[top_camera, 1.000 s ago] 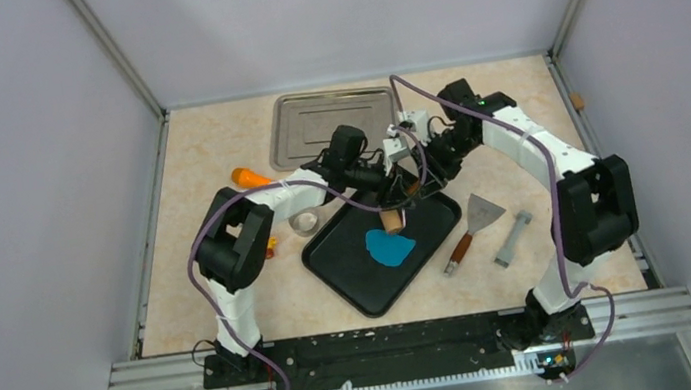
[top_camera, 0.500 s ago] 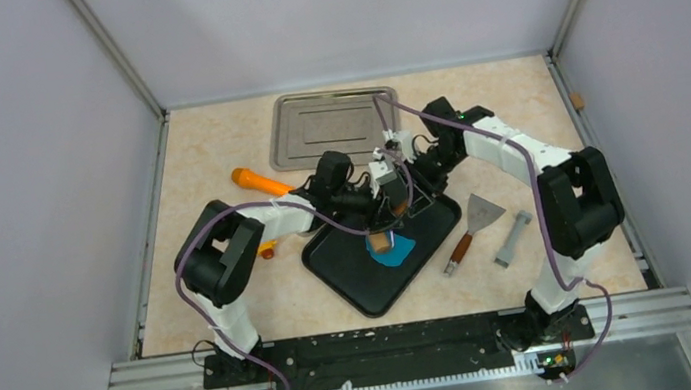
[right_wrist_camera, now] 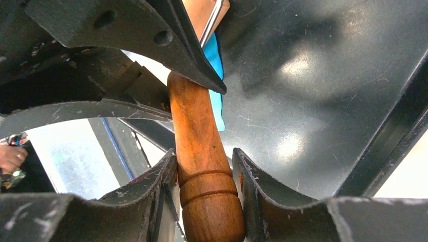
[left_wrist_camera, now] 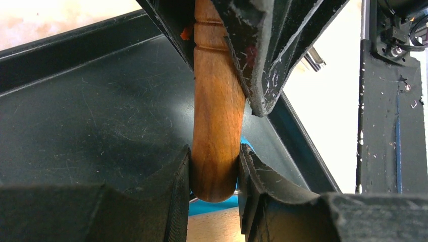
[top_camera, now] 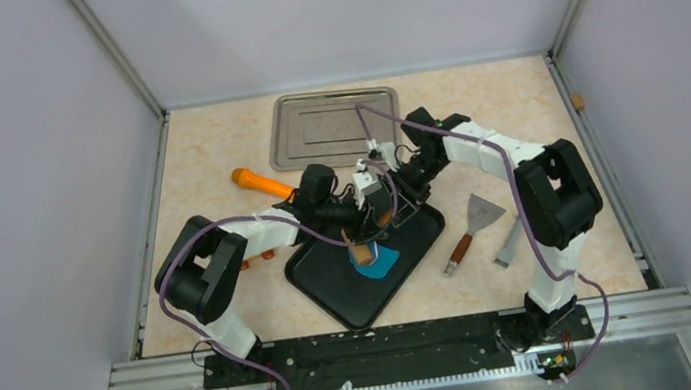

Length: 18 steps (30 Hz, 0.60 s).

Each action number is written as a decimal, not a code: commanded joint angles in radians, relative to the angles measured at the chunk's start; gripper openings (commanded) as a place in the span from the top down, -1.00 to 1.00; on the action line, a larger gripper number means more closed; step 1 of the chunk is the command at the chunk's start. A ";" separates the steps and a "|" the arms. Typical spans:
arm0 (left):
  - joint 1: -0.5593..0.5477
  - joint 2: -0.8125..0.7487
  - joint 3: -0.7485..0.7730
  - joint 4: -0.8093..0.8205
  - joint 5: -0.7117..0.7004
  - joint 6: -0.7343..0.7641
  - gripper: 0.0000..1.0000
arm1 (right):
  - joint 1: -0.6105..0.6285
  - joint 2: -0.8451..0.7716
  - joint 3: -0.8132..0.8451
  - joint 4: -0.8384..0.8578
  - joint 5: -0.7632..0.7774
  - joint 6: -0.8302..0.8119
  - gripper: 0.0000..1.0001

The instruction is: Roll out the dumpling wrappers from the dough

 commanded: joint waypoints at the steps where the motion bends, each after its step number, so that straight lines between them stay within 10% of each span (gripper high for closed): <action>1: 0.009 -0.012 -0.043 -0.154 -0.115 0.005 1.00 | 0.094 0.022 0.053 0.127 0.032 0.038 1.00; 18: -0.031 0.007 -0.007 -0.136 -0.136 0.055 1.00 | 0.064 -0.022 0.041 0.060 0.254 -0.005 1.00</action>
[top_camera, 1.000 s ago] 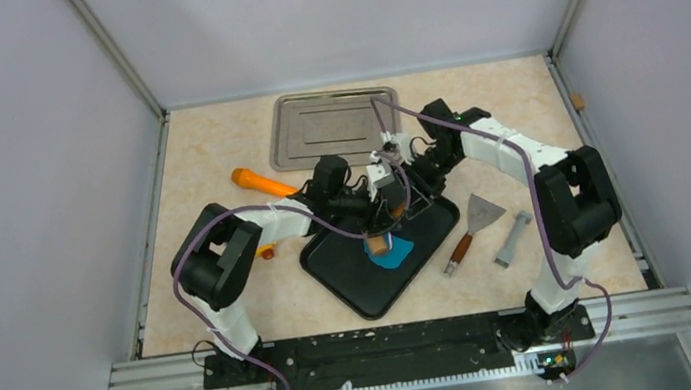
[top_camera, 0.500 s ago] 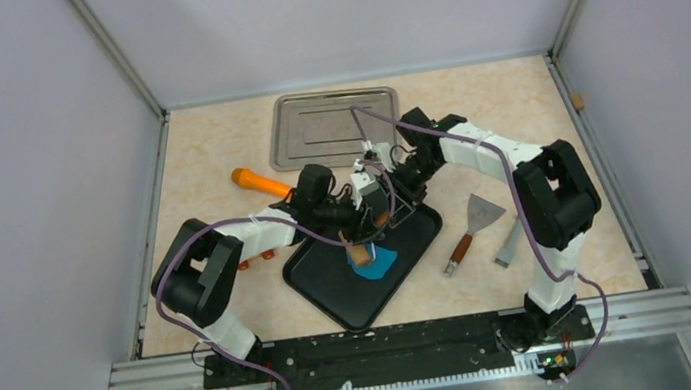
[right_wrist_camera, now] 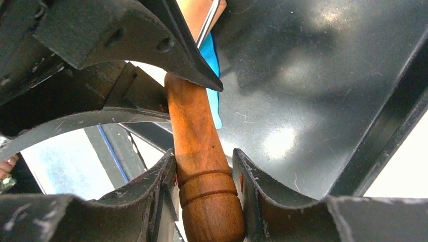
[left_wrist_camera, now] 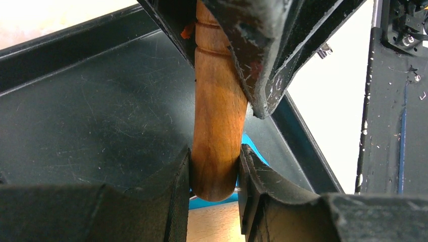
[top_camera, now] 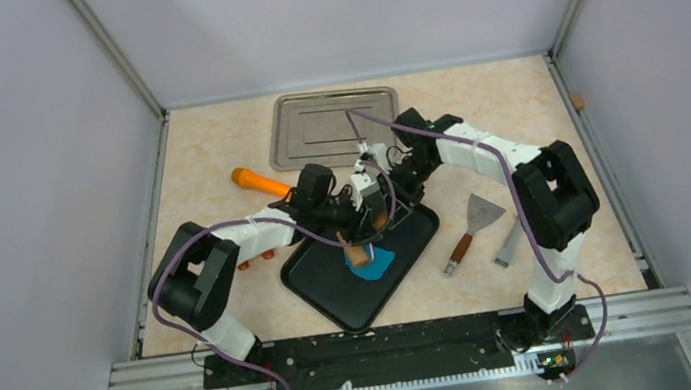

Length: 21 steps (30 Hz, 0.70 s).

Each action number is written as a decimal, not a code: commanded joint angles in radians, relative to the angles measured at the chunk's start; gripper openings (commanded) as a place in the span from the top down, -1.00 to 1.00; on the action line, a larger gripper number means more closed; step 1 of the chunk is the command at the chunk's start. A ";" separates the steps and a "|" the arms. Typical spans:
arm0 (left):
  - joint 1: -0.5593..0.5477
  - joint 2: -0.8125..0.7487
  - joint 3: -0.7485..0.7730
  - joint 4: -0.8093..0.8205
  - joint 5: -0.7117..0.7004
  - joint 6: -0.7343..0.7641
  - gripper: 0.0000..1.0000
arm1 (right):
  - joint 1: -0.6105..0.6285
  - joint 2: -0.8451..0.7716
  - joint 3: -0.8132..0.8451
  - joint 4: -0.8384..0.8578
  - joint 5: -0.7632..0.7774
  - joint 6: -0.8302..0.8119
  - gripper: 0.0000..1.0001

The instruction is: Roll out the dumpling wrappers from the dough

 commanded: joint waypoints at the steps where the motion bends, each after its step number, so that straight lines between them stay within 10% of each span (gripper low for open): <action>1: -0.052 0.098 -0.004 0.029 -0.089 0.010 1.00 | -0.009 -0.023 0.005 0.056 0.207 -0.021 1.00; 21: -0.132 0.198 0.273 0.038 -0.085 -0.038 1.00 | -0.131 -0.175 0.070 -0.072 0.117 -0.080 1.00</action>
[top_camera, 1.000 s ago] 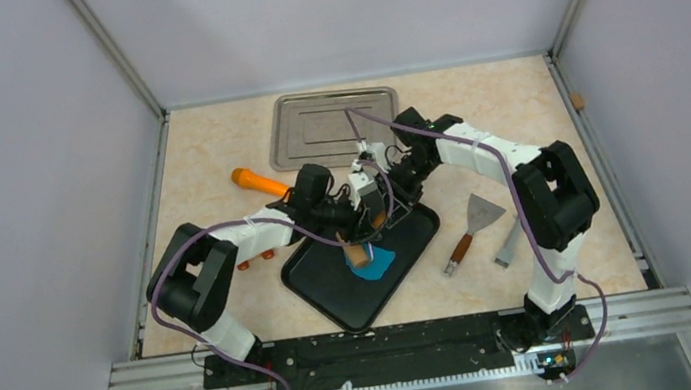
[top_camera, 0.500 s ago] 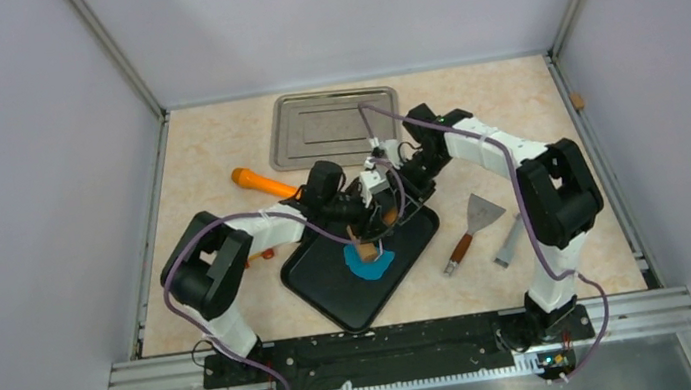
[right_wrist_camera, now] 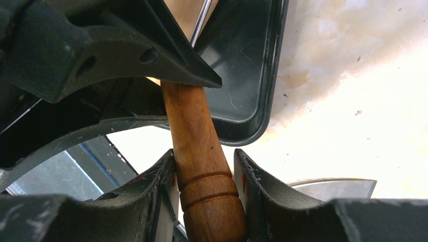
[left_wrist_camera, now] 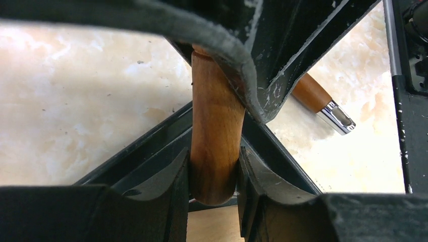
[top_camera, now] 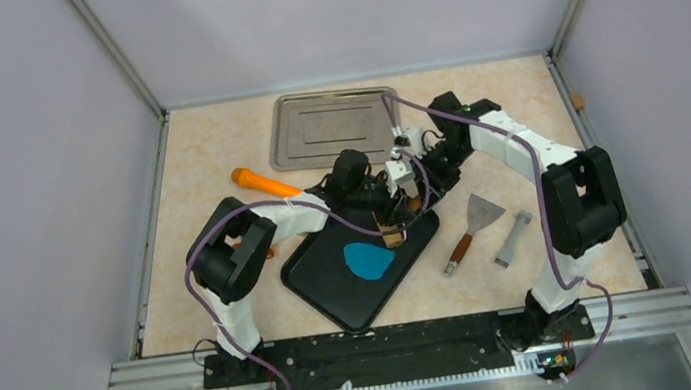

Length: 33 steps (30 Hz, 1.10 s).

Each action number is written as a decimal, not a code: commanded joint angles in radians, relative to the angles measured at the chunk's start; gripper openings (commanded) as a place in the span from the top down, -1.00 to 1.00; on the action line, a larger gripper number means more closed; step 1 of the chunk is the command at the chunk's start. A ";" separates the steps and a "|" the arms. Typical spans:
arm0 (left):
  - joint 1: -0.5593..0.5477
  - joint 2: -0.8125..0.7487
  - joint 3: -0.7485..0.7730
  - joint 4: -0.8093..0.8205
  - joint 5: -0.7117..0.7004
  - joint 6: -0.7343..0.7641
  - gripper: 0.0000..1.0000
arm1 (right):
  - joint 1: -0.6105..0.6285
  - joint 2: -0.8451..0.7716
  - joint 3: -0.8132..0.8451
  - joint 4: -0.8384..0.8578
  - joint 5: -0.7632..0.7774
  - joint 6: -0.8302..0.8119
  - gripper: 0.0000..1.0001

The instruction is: Roll out the dumpling wrappers from the dough

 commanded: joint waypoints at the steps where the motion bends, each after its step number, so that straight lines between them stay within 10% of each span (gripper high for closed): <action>1: -0.003 -0.061 0.056 -0.187 -0.051 -0.028 1.00 | 0.032 -0.067 0.120 0.030 -0.096 -0.038 1.00; 33: 0.052 -0.292 -0.367 -0.179 -0.130 -0.085 1.00 | 0.227 0.179 0.119 0.113 -0.248 -0.122 1.00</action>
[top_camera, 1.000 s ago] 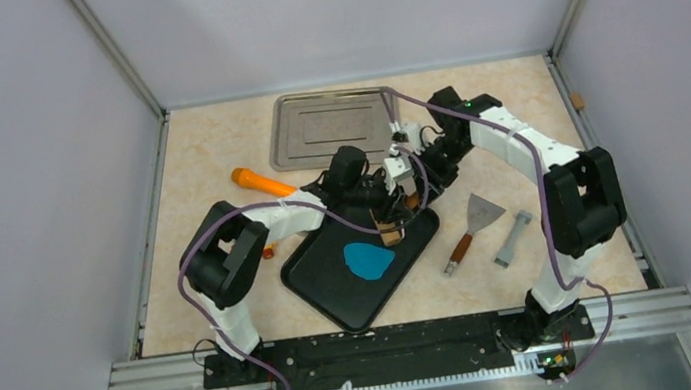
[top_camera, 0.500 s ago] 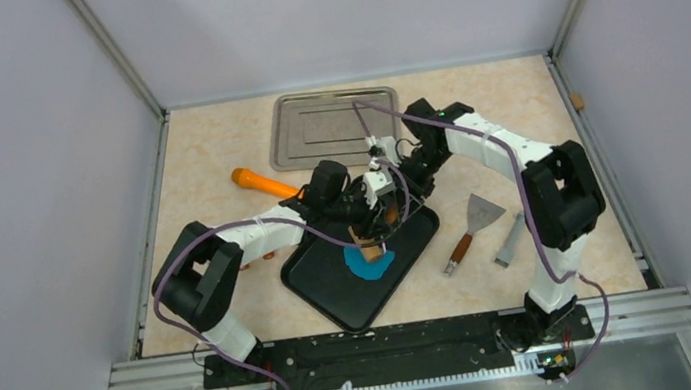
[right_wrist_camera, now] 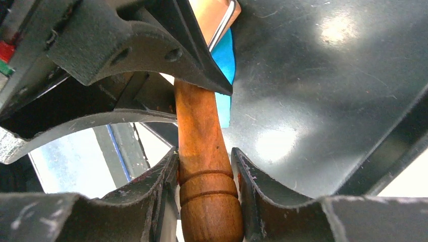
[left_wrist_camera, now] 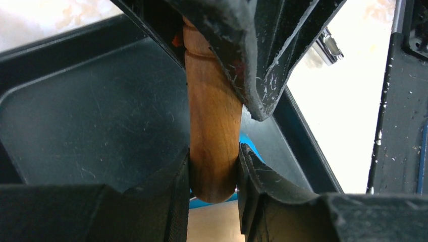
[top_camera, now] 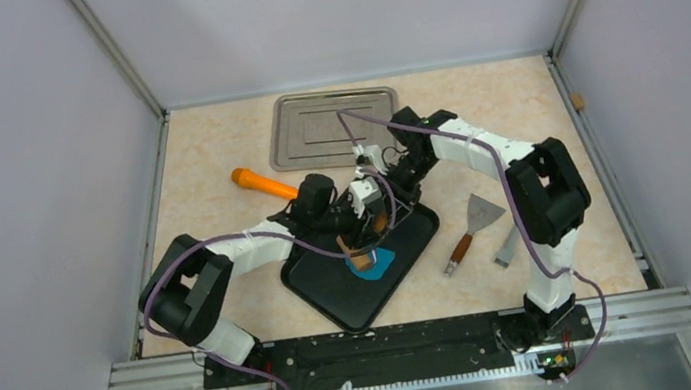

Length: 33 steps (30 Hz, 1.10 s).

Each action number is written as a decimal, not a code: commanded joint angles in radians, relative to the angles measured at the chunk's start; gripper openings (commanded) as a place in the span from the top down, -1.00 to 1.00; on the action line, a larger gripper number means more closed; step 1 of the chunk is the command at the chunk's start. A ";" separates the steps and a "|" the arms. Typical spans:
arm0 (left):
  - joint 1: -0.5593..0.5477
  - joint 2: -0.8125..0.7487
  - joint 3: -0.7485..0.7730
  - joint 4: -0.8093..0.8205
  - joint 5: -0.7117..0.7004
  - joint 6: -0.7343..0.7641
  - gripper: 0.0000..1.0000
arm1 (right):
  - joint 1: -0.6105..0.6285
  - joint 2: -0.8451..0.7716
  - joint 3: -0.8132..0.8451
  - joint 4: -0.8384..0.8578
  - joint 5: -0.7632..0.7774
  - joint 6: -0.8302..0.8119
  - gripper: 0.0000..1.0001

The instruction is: Roll out the dumpling wrappers from the dough

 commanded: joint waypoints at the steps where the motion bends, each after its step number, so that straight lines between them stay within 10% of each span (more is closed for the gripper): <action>1: -0.009 0.001 -0.075 -0.100 -0.033 -0.057 1.00 | 0.071 0.036 0.021 0.093 -0.024 -0.031 1.00; 23: 0.009 -0.266 -0.122 -0.186 -0.042 -0.101 1.00 | 0.131 0.080 0.139 0.167 -0.084 0.041 1.00; 33: -0.064 -0.068 0.013 -0.040 -0.008 -0.088 1.00 | 0.006 -0.032 0.133 -0.078 -0.009 -0.144 1.00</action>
